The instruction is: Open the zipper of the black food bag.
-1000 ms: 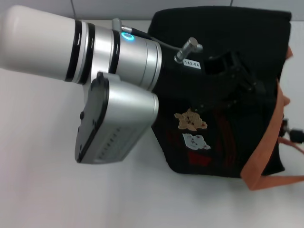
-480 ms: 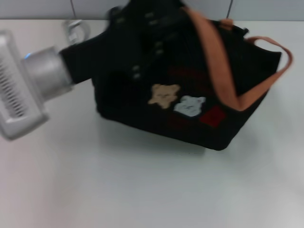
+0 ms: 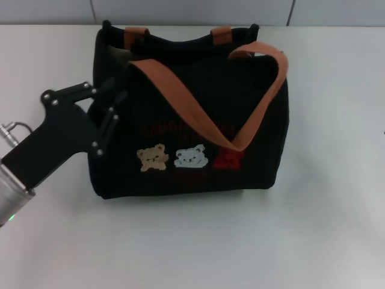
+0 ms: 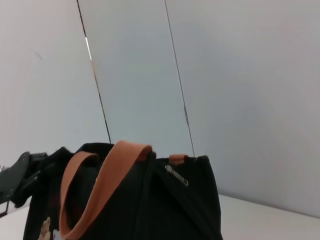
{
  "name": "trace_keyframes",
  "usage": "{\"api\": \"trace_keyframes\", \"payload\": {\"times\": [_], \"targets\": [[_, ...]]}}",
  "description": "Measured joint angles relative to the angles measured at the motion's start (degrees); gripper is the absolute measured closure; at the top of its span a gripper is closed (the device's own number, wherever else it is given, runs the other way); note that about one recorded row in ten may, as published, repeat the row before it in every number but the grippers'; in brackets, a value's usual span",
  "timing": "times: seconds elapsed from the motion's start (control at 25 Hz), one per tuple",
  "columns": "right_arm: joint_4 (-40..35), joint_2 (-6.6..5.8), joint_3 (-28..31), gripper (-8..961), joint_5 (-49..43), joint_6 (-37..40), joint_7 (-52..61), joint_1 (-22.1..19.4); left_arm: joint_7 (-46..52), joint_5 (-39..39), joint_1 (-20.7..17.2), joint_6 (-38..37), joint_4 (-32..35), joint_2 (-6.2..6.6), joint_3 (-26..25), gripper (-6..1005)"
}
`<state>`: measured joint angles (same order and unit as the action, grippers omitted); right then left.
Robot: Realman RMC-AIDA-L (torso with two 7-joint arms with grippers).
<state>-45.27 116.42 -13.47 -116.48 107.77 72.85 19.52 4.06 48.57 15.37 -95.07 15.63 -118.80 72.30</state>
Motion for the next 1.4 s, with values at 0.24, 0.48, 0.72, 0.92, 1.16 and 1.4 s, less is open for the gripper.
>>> {"api": "trace_keyframes", "payload": {"times": [0.24,0.48,0.72,0.92,1.16,1.4], "targets": [[0.5,0.22,0.0,201,0.2,0.0,-0.1,0.8,6.6,-0.9,-0.4,-3.5,-0.2,-0.10,-0.7,755],[0.5,0.29,0.0,194,0.4,0.0,-0.2,0.6,7.9,-1.0,-0.3,-8.6,-0.2,0.10,-0.7,672],[0.6,0.28,-0.2,194,2.5,1.7,-0.2,0.2,15.4,0.4,-0.1,-13.4,1.6,1.14,-0.1,324],[0.5,-0.14,-2.7,194,2.2,8.1,-1.1,0.2,28.6,11.7,-0.5,-17.3,9.9,4.14,0.3,264],[0.6,0.23,-13.6,194,0.9,13.2,-4.2,0.0,39.9,30.2,-0.7,-17.4,15.0,5.77,-1.1,191],[3.0,2.71,-19.1,194,0.3,12.4,-10.4,0.2,45.1,42.5,-0.9,-14.8,14.7,4.31,-7.7,199]]}}
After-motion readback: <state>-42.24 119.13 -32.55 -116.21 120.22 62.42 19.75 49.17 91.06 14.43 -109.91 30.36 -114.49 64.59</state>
